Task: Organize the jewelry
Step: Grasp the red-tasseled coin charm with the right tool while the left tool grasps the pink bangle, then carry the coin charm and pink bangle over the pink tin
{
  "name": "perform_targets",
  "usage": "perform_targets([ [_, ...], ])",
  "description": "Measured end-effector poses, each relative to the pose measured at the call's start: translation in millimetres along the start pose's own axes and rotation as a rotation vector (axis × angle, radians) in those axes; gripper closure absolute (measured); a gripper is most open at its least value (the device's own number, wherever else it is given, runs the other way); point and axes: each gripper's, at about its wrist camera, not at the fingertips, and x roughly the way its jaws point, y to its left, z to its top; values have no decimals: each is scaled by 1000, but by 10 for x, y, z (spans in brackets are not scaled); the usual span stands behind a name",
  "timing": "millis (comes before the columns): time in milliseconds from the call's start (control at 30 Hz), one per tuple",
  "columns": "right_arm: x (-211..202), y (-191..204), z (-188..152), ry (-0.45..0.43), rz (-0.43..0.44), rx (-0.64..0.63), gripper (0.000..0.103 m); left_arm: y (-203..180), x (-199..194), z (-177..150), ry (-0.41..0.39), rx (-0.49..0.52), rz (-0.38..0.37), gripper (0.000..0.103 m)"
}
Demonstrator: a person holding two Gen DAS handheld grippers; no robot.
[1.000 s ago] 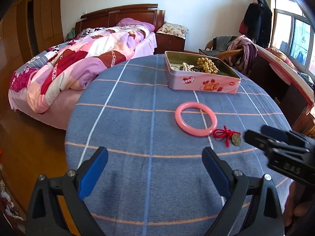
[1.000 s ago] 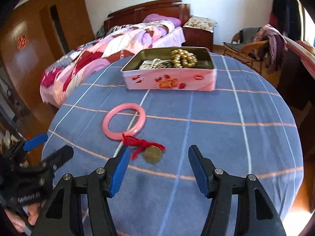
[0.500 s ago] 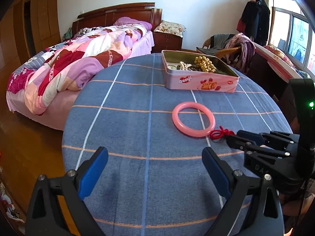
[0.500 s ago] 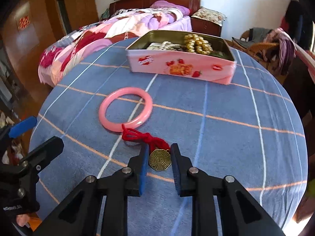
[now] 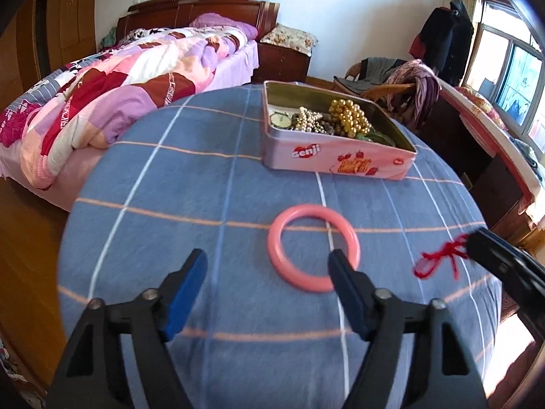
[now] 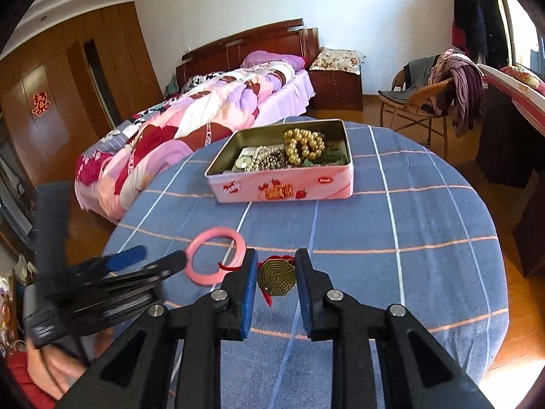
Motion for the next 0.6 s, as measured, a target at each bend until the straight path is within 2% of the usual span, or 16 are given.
perform_targets([
  [67, -23, 0, 8, -4, 0, 3, 80, -55, 136, 26, 40, 6, 20, 34],
  [133, -42, 4, 3, -9, -5, 2, 80, -86, 255, 16, 88, -4, 31, 42],
  [233, -53, 17, -3, -16, -19, -12, 80, -201, 278, -24, 74, 56, 93, 53],
  [300, -44, 9, -4, -17, -16, -7, 80, -244, 271, -43, 71, 77, 74, 82],
  [367, -34, -7, -5, -16, -10, 7, 80, -276, 264, -71, 68, 98, 65, 92],
  [500, -44, -30, -5, -23, -11, 17, 80, -261, 220, -110, 69, 91, 36, 92],
  [600, -105, -56, 13, -38, -17, 24, 80, -240, 117, -110, 39, 73, -4, 92],
])
